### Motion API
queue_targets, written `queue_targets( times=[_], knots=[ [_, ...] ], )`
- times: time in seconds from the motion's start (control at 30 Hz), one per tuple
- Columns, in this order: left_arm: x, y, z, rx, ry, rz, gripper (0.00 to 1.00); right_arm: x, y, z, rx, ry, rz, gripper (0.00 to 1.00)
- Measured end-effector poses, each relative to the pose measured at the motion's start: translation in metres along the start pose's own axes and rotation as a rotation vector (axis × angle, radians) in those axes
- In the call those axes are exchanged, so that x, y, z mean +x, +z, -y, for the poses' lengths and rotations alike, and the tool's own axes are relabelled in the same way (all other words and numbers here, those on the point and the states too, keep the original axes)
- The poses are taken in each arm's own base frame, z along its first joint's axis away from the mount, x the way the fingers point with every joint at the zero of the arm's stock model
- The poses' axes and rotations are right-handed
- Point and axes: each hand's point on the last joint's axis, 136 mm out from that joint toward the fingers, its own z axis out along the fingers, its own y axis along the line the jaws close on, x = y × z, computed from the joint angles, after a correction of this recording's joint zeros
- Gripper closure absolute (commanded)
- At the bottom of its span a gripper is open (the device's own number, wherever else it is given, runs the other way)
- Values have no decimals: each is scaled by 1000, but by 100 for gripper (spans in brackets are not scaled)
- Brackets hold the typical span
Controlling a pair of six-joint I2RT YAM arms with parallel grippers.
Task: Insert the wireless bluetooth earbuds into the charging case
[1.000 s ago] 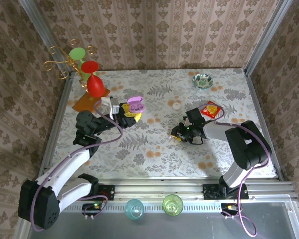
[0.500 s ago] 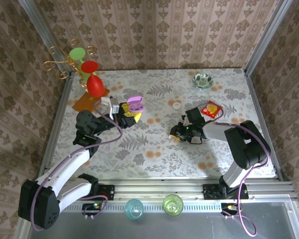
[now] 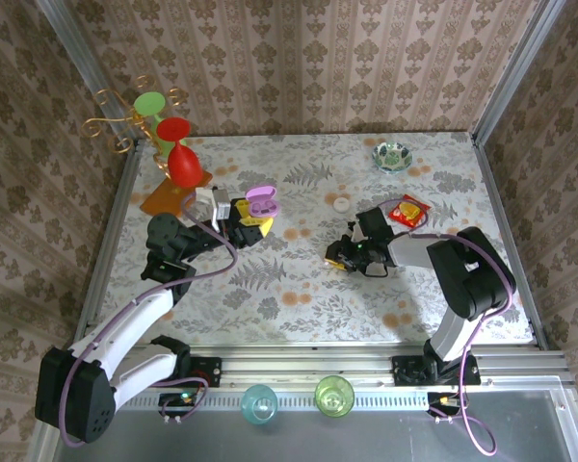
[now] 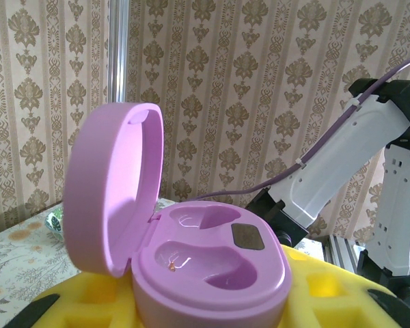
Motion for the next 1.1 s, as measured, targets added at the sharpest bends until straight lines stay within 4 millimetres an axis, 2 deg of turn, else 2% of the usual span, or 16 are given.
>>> queue_targets(
  times=[0.33, 0.83, 0.9, 0.97, 1.1],
  knots=[
    [0, 0, 0, 0, 0, 0, 76, -1, -1, 2, 16, 4, 7, 74],
    [-1, 0, 0, -3, 2, 3, 76, 1, -16, 16, 117, 25, 40, 76],
    [-1, 0, 0, -2, 4, 4, 76, 2, -18, 17, 125, 24, 44, 78],
    [-1, 0, 0, -2, 4, 5, 76, 2, -21, 19, 127, 23, 51, 84],
    [-1, 0, 0, -2, 6, 6, 76, 5, -28, 21, 124, 26, 66, 85]
  ],
)
